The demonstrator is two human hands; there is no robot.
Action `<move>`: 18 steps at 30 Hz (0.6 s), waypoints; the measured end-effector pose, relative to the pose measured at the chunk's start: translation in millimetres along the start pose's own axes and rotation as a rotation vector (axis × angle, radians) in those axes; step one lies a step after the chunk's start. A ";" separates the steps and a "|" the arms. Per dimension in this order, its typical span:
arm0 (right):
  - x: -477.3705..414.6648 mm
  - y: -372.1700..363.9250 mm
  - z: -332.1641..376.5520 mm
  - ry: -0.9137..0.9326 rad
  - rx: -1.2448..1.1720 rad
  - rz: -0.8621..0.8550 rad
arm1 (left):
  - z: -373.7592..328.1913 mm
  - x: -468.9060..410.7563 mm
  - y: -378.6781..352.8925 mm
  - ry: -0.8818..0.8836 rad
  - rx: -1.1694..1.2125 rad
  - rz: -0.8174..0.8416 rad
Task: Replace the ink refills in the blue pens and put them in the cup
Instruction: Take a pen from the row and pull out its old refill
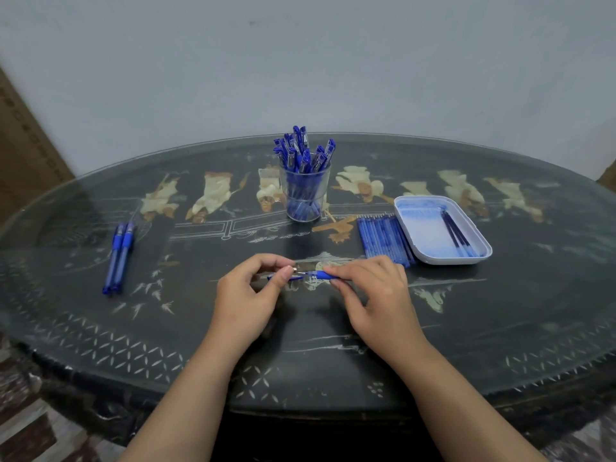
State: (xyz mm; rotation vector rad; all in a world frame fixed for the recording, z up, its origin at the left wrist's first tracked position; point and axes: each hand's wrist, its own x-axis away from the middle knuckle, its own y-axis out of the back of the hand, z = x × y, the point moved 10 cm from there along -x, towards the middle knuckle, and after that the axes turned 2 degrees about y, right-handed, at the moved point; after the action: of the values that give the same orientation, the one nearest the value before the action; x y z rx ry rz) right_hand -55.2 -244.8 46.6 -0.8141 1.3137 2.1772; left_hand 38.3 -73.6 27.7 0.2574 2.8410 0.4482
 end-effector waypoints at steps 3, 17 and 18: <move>0.1 0.3 -1.2 -0.013 0.008 -0.002 | -7.0 -4.3 15.5 -0.030 -0.074 0.001; -0.8 0.8 0.8 -0.024 0.019 0.003 | 6.7 -14.3 21.1 0.000 -0.615 0.088; -0.8 1.3 0.4 -0.035 0.024 0.005 | 7.4 -14.1 22.0 0.012 -0.589 0.089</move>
State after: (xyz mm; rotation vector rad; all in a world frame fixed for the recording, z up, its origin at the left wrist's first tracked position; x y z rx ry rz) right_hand -55.5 -245.0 48.2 -0.7611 1.3236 2.1650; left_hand 56.7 -53.9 31.1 0.2593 2.5656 1.2646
